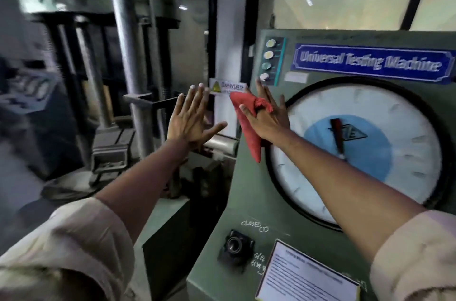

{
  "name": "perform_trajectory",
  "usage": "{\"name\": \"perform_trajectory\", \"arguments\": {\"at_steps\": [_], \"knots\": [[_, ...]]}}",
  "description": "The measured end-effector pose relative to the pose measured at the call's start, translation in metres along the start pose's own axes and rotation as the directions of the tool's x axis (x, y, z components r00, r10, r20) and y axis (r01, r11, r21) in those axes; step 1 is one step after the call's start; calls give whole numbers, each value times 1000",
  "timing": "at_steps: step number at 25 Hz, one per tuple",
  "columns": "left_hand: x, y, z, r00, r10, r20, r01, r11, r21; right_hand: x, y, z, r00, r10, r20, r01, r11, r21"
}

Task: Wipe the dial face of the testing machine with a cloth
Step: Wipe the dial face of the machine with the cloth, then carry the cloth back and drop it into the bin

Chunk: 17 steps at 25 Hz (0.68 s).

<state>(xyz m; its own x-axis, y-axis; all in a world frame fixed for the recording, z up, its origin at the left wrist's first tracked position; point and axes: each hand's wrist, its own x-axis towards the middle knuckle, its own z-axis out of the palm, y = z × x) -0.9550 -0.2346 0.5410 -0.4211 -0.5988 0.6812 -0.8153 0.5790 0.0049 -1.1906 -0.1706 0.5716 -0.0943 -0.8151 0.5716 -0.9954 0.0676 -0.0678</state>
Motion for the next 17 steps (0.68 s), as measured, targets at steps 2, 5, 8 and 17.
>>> {"name": "perform_trajectory", "arguments": {"at_steps": [2, 5, 8, 17], "knots": [[-28, -43, -13, 998, -59, 21, 58, 997, 52, 7, -51, 20, 996, -79, 36, 77, 995, 69], [-73, -113, -33, 986, -157, 49, 148, 977, 155, 14, -136, 48, 979, -189, 71, 176, 972, 158], [-119, -176, -49, 963, -259, 78, 238, 948, 212, 16, -217, 76, 949, -299, 102, 272, 937, 219], [-282, -346, -86, 861, -478, 174, 411, 856, 313, -9, -448, 171, 846, -489, 213, 409, 850, 331]]}}
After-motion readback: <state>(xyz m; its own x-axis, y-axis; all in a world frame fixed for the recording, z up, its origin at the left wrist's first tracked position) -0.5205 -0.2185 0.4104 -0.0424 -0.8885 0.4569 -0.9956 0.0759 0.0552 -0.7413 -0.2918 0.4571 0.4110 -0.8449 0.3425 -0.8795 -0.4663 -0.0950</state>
